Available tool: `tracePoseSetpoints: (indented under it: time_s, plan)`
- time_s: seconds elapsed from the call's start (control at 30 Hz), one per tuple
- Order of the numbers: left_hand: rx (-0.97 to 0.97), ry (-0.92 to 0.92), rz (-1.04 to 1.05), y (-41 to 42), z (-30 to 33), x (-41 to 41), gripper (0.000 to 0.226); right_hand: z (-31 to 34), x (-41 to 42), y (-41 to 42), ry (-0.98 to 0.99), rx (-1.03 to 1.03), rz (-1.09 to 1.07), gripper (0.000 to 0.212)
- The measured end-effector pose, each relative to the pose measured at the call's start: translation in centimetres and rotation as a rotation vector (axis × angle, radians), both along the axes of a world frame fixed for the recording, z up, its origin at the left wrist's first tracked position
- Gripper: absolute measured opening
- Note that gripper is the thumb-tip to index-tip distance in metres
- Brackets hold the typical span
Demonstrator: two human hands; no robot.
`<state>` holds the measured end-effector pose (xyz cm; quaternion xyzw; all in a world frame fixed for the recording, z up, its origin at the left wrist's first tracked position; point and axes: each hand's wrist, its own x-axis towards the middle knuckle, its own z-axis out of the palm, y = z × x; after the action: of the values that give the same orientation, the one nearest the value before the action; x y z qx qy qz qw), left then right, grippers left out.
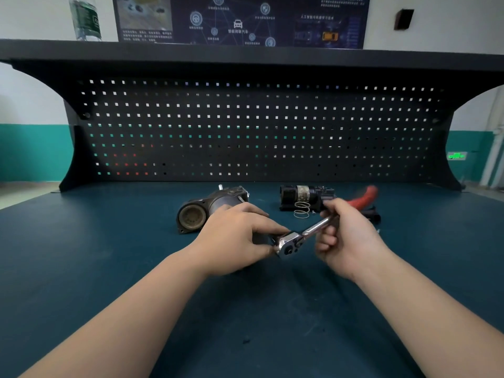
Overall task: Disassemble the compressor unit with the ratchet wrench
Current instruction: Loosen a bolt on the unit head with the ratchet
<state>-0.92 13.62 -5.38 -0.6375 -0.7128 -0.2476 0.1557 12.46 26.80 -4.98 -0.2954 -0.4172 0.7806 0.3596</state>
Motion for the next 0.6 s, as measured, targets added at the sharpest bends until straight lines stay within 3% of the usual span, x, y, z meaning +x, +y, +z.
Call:
tracePoseSetpoints:
  time_s: [0.27,0.43,0.53,0.6]
  plan:
    - [0.097,-0.102,0.030,0.1,-0.2,0.5,0.023,0.9,0.5,-0.4,0.272,0.457,-0.057,0.021]
    - [0.089,-0.111,0.041,0.1,-0.2,0.6,0.023,0.8,1.0,-0.9,0.178,0.724,-0.153,0.028]
    - [0.099,-0.117,0.042,0.2,-0.3,0.5,0.022,0.9,0.9,-0.9,0.105,0.702,-0.183,0.028]
    - [0.123,-0.124,0.053,0.3,-0.4,0.6,0.021,0.9,0.8,-0.5,0.019,0.551,-0.197,0.027]
